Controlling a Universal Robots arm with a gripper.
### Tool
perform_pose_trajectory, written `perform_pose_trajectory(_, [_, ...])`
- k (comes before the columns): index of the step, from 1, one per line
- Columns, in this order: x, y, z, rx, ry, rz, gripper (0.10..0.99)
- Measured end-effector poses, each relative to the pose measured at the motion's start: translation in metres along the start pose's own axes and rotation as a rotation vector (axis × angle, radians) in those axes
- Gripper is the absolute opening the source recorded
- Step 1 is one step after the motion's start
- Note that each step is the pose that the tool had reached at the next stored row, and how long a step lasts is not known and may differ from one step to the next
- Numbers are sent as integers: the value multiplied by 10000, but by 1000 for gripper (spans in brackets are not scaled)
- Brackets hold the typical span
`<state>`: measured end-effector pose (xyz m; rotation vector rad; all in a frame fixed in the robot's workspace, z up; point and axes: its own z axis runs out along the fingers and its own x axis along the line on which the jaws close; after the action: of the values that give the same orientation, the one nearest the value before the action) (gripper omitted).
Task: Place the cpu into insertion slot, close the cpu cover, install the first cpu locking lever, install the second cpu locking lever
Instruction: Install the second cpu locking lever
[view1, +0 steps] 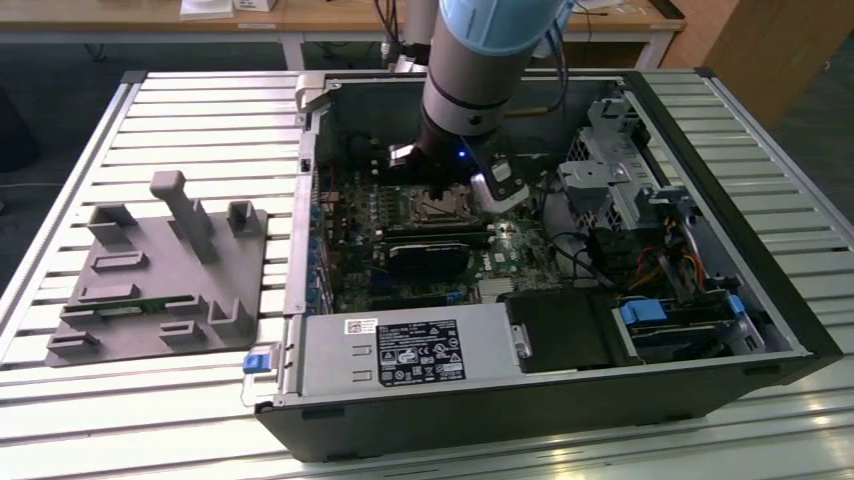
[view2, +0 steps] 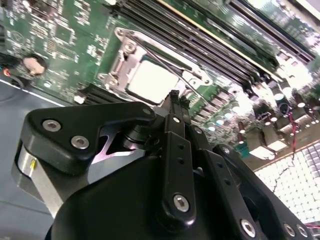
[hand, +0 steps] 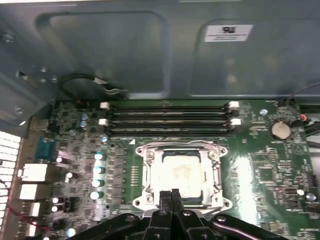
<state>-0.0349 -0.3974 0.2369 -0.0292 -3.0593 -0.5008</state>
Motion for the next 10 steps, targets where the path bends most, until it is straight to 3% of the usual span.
perform_pose_trajectory(4, [-48, -7, -4, -1, 23, 34, 106])
perform_pose_trajectory(10, [-58, -70, -26, 20, 9, 129, 106])
